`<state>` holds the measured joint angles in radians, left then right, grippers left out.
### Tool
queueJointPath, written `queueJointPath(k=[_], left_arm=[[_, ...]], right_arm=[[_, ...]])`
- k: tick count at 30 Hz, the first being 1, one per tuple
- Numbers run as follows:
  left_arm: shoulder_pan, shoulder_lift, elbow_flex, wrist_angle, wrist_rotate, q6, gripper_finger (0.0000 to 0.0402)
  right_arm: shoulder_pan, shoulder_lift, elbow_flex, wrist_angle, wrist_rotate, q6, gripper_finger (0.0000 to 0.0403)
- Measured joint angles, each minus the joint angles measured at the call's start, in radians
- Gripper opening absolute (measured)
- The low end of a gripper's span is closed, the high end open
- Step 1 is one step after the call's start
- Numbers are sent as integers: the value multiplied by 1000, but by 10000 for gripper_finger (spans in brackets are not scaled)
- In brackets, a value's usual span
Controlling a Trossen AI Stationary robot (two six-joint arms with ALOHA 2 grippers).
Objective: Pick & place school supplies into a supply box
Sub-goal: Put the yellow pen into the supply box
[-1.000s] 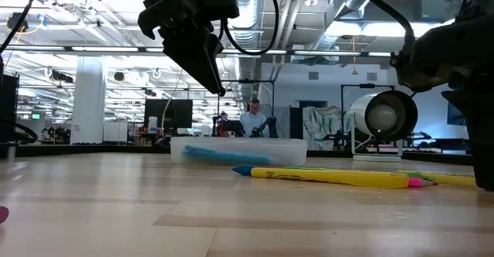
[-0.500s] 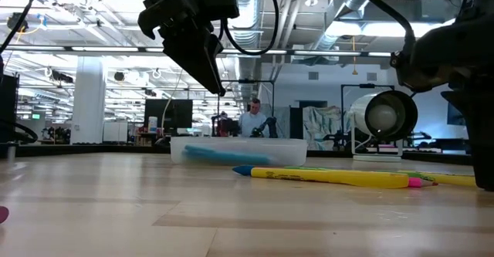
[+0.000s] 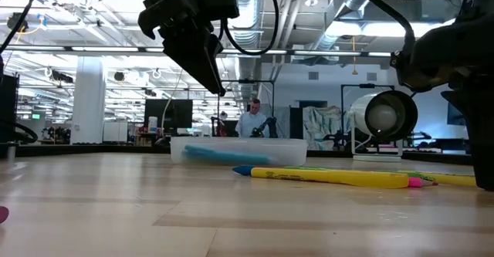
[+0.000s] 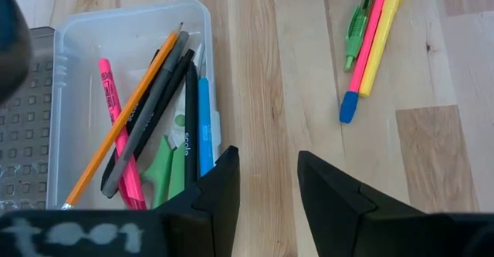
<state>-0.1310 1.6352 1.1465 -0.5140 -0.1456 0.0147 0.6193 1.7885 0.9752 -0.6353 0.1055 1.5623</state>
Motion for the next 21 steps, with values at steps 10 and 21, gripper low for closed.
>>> queueJointPath(k=[10,21], left_arm=[[0,0,0,13,0,0,123],[0,0,0,13,0,0,123]], right_arm=[[0,-1,2,0,0,0,24],[0,4,48,-73,19,-18,11]])
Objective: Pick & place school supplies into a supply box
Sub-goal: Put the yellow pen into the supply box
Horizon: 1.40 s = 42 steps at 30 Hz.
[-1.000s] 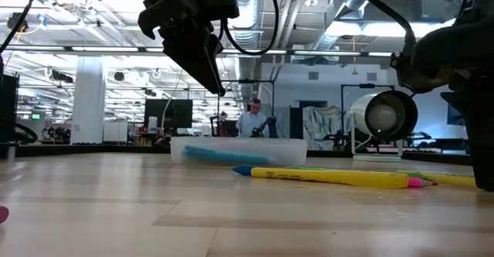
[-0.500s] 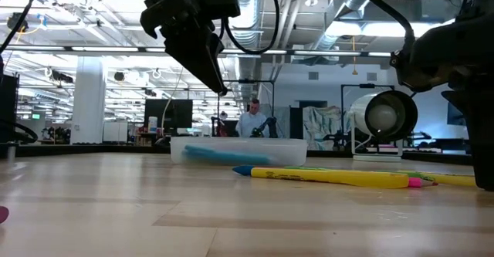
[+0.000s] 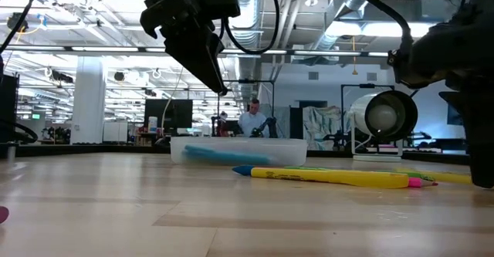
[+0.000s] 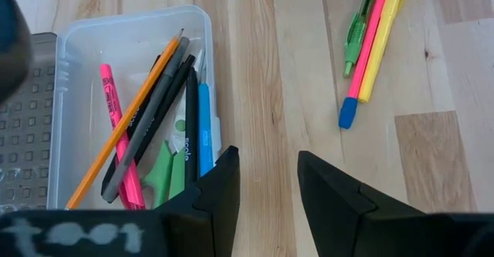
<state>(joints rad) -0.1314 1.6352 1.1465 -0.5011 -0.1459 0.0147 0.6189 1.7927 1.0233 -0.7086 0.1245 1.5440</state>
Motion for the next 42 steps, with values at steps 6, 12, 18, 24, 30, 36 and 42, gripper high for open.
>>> queueJointPath(k=[6,12,18,24,30,36,42], left_arm=[[0,0,0,0,0,-3,123],[0,0,0,-1,3,-20,123],[0,-43,0,-3,7,-24,123],[0,-123,0,-45,1,-24,123],[-2,-205,0,-141,3,-23,123],[-26,-295,0,-162,35,-11,123],[-54,-389,-53,-162,33,-33,123]], right_arm=[[0,-1,2,3,5,0,17],[0,-3,23,-5,6,-8,11],[0,-4,64,-85,18,-21,12],[0,-6,125,-171,42,-61,13],[-9,-7,189,-243,95,-115,12],[-49,-7,240,-264,151,-228,12],[-111,-7,271,-255,200,-361,12]])
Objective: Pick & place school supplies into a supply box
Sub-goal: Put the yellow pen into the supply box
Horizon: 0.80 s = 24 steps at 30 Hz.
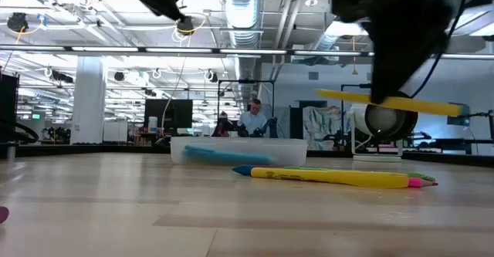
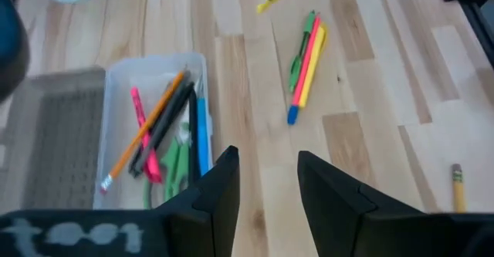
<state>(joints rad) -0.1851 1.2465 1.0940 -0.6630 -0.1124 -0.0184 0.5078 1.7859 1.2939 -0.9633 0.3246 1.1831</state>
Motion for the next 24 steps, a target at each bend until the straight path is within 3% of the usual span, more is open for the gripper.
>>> queueJointPath(k=[7,16,24], left_arm=[[-41,-120,-131,60,-12,-140,123],[-151,-281,-275,169,-108,-293,123],[-236,-368,-335,162,-216,-422,123]], right_arm=[[-110,0,22,65,26,-217,14],[-282,0,24,299,16,-524,15],[-412,0,24,454,-31,-736,15]])
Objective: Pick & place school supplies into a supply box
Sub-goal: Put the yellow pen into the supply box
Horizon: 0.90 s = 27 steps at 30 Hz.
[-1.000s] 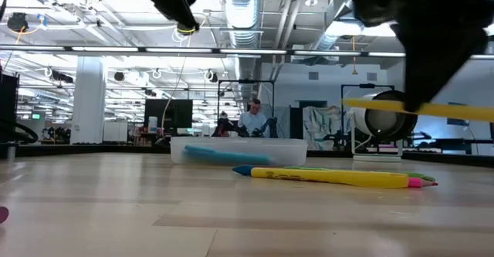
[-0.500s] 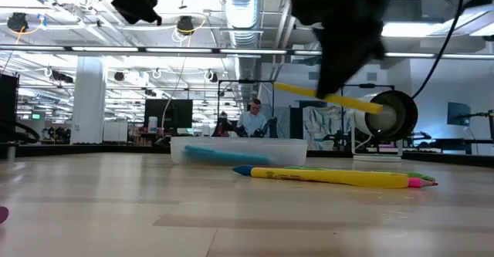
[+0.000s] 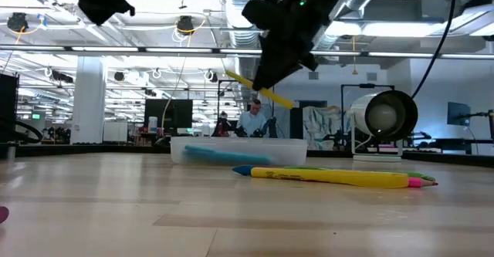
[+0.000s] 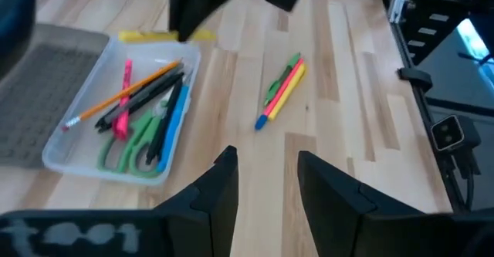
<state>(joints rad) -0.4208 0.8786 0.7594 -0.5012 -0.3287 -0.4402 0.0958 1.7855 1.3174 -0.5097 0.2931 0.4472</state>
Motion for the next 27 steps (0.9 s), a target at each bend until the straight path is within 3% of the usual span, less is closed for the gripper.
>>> queueJointPath(k=[9,19,27], left_arm=[[-66,-5,-12,-4,-110,-46,123],[-84,-5,-12,-5,-155,-69,123],[-83,-5,-12,-11,-165,-69,123]], right_arm=[[-108,2,0,101,-45,-191,17],[-175,2,-20,153,-118,-212,17],[-161,44,-59,155,-170,-212,20]])
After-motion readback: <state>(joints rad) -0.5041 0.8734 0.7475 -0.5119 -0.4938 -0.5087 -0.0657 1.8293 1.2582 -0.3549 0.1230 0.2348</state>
